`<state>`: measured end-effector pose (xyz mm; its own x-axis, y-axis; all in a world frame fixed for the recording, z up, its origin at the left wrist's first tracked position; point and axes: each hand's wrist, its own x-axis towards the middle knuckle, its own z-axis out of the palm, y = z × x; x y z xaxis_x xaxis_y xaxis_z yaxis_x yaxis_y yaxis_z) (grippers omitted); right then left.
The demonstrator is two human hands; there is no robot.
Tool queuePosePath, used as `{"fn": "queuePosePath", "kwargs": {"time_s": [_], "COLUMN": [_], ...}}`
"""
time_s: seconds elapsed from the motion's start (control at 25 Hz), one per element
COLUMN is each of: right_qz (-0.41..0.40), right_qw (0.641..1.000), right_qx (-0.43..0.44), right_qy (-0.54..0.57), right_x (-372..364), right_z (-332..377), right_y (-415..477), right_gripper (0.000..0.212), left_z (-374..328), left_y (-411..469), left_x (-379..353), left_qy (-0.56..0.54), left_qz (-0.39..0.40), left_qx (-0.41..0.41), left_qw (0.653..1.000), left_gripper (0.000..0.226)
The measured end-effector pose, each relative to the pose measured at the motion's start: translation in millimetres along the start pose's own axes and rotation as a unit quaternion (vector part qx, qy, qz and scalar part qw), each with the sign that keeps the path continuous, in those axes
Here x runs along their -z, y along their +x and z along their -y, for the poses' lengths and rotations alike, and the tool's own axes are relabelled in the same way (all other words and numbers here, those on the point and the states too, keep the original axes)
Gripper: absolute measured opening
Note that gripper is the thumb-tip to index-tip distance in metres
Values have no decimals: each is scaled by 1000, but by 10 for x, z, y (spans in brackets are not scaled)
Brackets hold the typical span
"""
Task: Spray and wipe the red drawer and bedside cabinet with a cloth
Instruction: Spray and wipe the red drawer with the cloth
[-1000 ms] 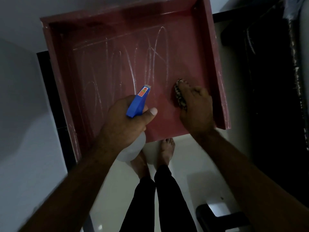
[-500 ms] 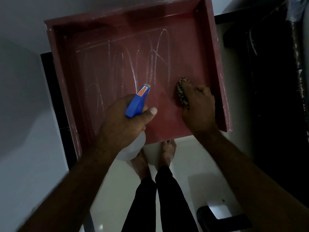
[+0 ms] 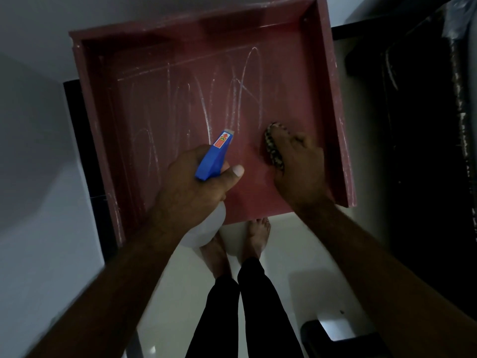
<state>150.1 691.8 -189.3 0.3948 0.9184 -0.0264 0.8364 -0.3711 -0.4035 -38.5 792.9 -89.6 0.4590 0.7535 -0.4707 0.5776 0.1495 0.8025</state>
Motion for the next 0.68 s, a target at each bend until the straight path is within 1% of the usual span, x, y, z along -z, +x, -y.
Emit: {"fn": "queuePosePath", "kwargs": {"time_s": [0.12, 0.16, 0.2, 0.32, 0.36, 0.4, 0.48, 0.56, 0.68], "right_qz": [67, 78, 73, 0, -10, -8, 25, 49, 46], "right_qw": [992, 990, 991, 1000, 1000, 1000, 999, 996, 997], "right_qx": [107, 119, 108, 0, -18, -13, 34, 73, 43], "right_qy": [16, 14, 14, 9, 4, 4, 19, 25, 38], "right_x": [-59, -36, -5, 75, 66, 36, -38, -61, -24], "right_z": [126, 78, 5, -176, -142, -67, 101, 111, -51], "right_y": [-55, -21, 27, 148, 155, 150, 76, 37, 58], "right_gripper": [66, 66, 67, 68, 69, 70, 68, 69, 69], "left_z": [-7, -9, -11, 1, 8, 15, 34, 49, 61], "left_y": [14, 19, 25, 54, 59, 66, 79, 89, 87], "left_x": [2, 2, 6, 16, 21, 27, 34, 28, 14], "left_qy": [5, 7, 4, 4, 4, 3, 10, 32, 45], "left_qz": [-6, -7, -7, -9, -11, -13, -12, -10, -23], "left_qx": [12, 16, 19, 20, 22, 23, 26, 32, 52], "left_qw": [1000, 1000, 1000, 1000, 1000, 1000, 1000, 999, 997], "left_gripper": [30, 30, 29, 31, 31, 32, 34, 37, 42]}}
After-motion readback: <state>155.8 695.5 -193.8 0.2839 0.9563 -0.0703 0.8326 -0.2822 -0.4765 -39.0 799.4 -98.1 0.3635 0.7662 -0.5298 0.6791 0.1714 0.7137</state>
